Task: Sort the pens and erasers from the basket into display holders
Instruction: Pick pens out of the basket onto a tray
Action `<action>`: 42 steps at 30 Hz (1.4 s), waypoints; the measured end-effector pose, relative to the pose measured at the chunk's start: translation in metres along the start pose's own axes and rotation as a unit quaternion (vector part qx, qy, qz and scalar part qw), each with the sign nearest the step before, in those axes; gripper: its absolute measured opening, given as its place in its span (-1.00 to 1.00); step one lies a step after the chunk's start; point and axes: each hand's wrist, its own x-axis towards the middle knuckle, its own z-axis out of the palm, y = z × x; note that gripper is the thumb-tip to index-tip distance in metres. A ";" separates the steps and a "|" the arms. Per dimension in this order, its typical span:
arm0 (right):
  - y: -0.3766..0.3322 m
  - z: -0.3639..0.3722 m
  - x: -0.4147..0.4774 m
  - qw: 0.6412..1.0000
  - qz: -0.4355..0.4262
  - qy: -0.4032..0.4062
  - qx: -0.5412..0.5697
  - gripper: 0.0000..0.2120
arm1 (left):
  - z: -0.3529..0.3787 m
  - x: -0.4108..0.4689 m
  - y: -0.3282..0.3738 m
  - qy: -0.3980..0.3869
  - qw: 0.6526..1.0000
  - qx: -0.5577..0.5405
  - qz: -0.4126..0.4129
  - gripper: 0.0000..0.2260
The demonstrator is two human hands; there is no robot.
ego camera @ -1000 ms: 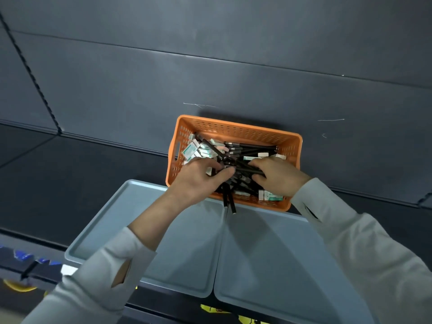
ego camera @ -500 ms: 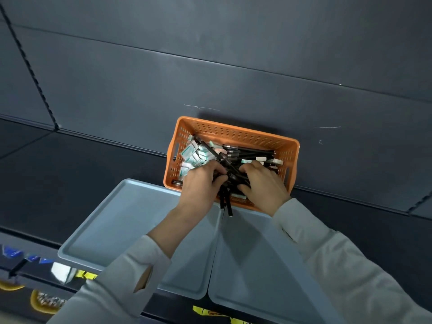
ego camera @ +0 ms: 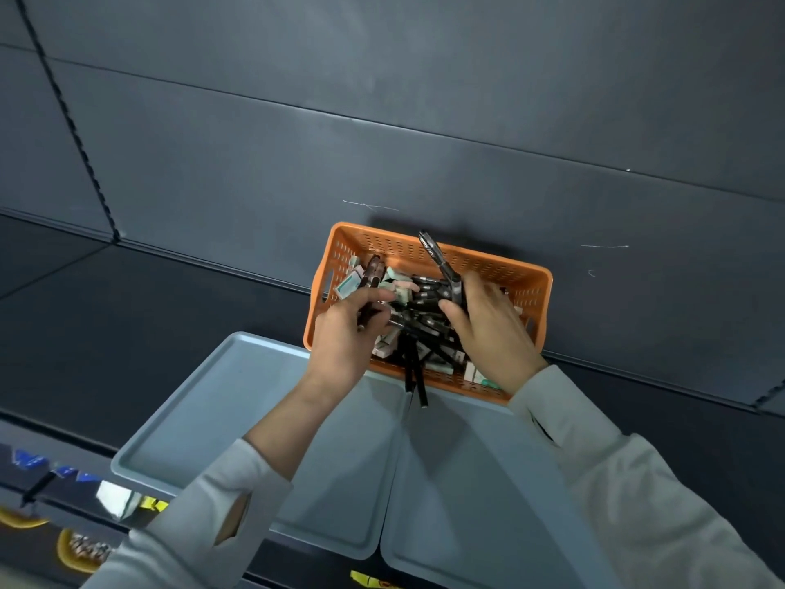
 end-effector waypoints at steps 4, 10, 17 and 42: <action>0.000 0.002 0.001 0.998 -0.010 0.018 0.066 -0.89 | -0.006 -0.005 0.007 0.026 0.999 -0.034 0.015 -0.83; -0.017 -0.007 0.000 0.997 0.006 0.038 0.068 -0.76 | -0.035 -0.017 0.008 0.037 0.995 -0.057 0.071 -0.82; -0.078 0.024 -0.067 0.984 0.003 -0.178 0.031 -0.69 | -0.102 -0.049 -0.034 -0.041 0.996 -0.060 0.057 -0.84; -0.155 0.119 -0.091 0.970 0.243 -0.015 0.004 -0.65 | -0.140 -0.051 -0.104 -0.235 0.918 0.286 0.145 -0.52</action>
